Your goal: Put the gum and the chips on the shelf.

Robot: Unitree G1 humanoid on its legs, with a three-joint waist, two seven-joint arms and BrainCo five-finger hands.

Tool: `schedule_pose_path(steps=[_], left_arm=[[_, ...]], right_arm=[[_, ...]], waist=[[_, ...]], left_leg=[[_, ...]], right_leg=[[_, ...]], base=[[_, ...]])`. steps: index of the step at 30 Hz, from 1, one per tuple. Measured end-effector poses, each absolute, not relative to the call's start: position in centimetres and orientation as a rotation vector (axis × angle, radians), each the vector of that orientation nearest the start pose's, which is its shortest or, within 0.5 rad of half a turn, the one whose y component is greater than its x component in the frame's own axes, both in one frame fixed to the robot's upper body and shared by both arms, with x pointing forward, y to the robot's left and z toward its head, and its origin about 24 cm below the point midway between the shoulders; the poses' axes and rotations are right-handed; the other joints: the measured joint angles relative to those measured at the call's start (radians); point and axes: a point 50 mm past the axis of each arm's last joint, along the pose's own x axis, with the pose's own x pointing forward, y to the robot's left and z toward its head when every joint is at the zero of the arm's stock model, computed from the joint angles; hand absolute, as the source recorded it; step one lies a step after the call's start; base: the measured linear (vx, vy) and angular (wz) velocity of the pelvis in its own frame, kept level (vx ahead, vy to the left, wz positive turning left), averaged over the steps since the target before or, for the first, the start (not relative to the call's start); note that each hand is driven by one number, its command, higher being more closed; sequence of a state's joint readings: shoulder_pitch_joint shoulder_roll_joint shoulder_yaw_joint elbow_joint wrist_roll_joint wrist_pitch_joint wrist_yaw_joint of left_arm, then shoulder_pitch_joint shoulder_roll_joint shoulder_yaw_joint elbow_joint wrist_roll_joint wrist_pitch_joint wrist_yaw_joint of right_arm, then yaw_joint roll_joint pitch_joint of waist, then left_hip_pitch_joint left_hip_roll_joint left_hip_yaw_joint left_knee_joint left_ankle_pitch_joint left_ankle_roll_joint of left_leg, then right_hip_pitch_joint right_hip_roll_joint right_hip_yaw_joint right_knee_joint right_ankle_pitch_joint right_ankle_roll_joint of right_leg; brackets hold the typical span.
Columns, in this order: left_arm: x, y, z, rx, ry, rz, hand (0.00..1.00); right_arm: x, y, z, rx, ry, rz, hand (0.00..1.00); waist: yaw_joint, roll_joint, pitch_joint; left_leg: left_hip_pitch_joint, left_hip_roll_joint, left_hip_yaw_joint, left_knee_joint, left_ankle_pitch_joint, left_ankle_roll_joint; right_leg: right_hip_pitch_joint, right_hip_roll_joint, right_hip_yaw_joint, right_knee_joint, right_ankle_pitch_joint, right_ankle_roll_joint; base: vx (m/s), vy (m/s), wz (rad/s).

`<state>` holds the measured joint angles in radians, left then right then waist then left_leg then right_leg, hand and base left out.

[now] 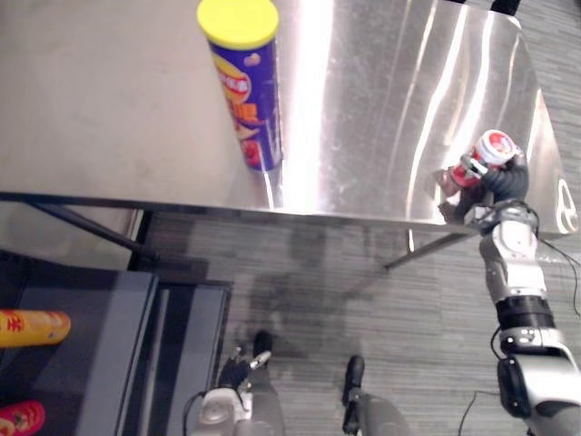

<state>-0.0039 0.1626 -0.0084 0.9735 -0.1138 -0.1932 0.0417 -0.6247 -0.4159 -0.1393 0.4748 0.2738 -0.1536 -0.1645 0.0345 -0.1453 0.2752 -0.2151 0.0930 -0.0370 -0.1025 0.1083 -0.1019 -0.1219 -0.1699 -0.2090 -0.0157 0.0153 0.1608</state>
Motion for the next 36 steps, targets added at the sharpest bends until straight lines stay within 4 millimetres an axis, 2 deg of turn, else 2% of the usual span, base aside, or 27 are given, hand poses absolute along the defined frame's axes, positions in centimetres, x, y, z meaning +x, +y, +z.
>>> schedule_pose_path(steps=[6,11,16,17,20,25,29,30,34,36], left_arm=[[15.8,21.3,-12.9,0.069,0.768,0.172,0.00],[15.6,21.3,-13.0,0.067,0.781,0.187,0.00],[15.2,21.6,-13.2,0.050,0.804,0.219,0.00],[14.8,21.6,-13.4,0.038,0.815,0.229,0.00],[13.8,21.6,-13.8,0.029,0.842,0.247,0.00],[11.9,21.4,-14.6,0.048,0.910,0.237,0.00],[11.3,21.1,-15.0,0.037,0.932,0.237,0.00],[10.8,21.0,-15.1,0.034,0.947,0.239,0.00],[10.3,21.0,-15.3,0.036,0.966,0.245,0.00],[10.3,21.1,-15.4,0.040,0.969,0.246,0.00]], right_arm=[[35.3,-25.2,16.8,-0.063,-0.362,-0.300,1.00],[34.2,-25.1,18.4,-0.104,-0.450,-0.302,1.00],[31.8,-26.0,20.6,-0.136,-0.582,-0.344,1.00],[30.7,-26.4,21.4,-0.162,-0.634,-0.354,1.00],[28.8,-26.6,21.8,-0.190,-0.687,-0.357,1.00],[25.8,-25.6,19.9,-0.242,-0.697,-0.314,1.00],[24.2,-22.6,16.4,-0.242,-0.600,-0.195,1.00],[23.3,-21.2,14.8,-0.271,-0.548,-0.151,1.00],[21.6,-18.2,11.6,-0.291,-0.429,-0.064,1.00],[21.2,-17.6,10.7,-0.328,-0.394,-0.048,1.00]], waist=[[0.000,-0.002,0.001],[-0.003,-0.002,0.001],[-0.006,-0.002,-0.003],[-0.006,-0.001,-0.017],[-0.015,0.002,-0.054],[-0.033,0.010,-0.145],[-0.036,0.031,-0.172],[-0.036,0.038,-0.189],[-0.037,0.037,-0.217],[-0.036,0.031,-0.224]], left_leg=[[0.002,0.007,0.000,0.001,0.001,0.001],[0.026,0.007,0.001,0.006,0.001,0.001],[0.062,0.009,-0.002,0.002,0.001,0.001],[0.065,0.011,-0.003,0.000,0.001,0.000],[0.079,0.013,-0.005,0.002,0.001,0.000],[0.097,0.013,-0.005,0.000,-0.003,-0.005],[0.116,0.024,-0.006,0.000,-0.001,-0.009],[0.118,0.028,-0.007,0.000,0.000,-0.011],[0.118,0.035,-0.008,0.000,0.002,-0.014],[0.118,0.034,-0.007,0.000,0.002,-0.014]], right_leg=[[0.001,0.006,0.003,-0.001,0.014,-0.004],[0.023,0.006,0.003,-0.001,0.014,-0.004],[0.061,0.006,0.001,-0.001,0.014,-0.004],[0.063,0.008,0.001,-0.001,0.014,-0.004],[0.078,0.010,-0.002,-0.001,0.013,-0.004],[0.096,0.009,-0.005,-0.001,-0.002,-0.007],[0.108,0.019,-0.010,0.009,-0.029,-0.015],[0.104,0.021,-0.011,0.019,-0.041,-0.018],[0.104,0.025,-0.008,0.020,-0.042,-0.019],[0.104,0.025,-0.008,0.020,-0.042,-0.019]], base=[[0.00,0.000,0.00],[0.00,0.000,0.00],[-0.02,0.001,0.01],[-0.04,-0.004,-0.01],[-0.01,-0.002,0.00],[-0.03,-0.006,0.00],[-0.10,-0.037,0.00],[-0.07,-0.023,0.02],[-0.02,-0.008,0.01],[0.00,0.000,0.00]])
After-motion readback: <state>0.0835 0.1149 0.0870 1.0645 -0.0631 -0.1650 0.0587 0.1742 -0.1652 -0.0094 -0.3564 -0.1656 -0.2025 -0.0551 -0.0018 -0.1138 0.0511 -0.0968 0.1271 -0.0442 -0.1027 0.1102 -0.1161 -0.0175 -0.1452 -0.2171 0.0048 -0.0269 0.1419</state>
